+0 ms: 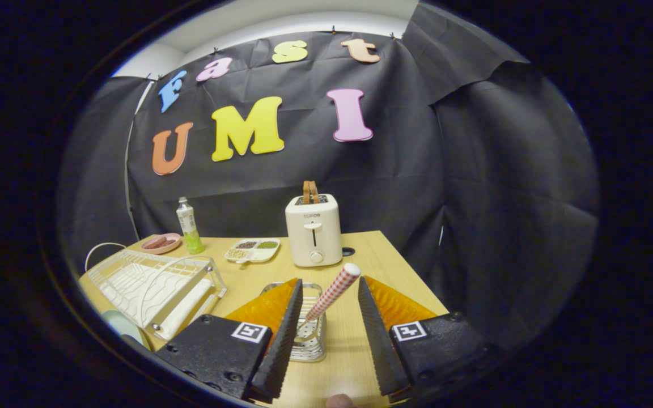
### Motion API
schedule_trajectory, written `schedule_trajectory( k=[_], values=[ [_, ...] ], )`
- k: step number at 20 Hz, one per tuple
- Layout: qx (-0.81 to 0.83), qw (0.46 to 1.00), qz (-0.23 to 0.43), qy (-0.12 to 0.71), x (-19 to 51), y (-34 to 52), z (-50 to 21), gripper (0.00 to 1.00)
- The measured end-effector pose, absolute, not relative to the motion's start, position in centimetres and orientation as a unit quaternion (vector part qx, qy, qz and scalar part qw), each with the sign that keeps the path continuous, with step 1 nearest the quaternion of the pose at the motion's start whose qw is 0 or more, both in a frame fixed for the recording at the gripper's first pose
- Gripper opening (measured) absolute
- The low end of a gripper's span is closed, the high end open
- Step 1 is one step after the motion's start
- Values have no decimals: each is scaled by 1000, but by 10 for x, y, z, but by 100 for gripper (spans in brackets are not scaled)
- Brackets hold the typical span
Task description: Take the plate from the dish rack, then take the spoon from the basket and place it into the plate.
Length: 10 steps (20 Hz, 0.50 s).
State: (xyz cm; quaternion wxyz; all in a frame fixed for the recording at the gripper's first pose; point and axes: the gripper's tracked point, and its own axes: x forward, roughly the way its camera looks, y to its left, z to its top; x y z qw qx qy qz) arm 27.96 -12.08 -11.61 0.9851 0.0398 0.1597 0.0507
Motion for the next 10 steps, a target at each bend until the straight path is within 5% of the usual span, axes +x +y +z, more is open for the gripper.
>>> schedule_trajectory(
  k=[5,10],
  values=[
    [69,981,56,171,288,-117,-119,34],
    [103,975,85,180,277,-94,-110,14]
  ],
)
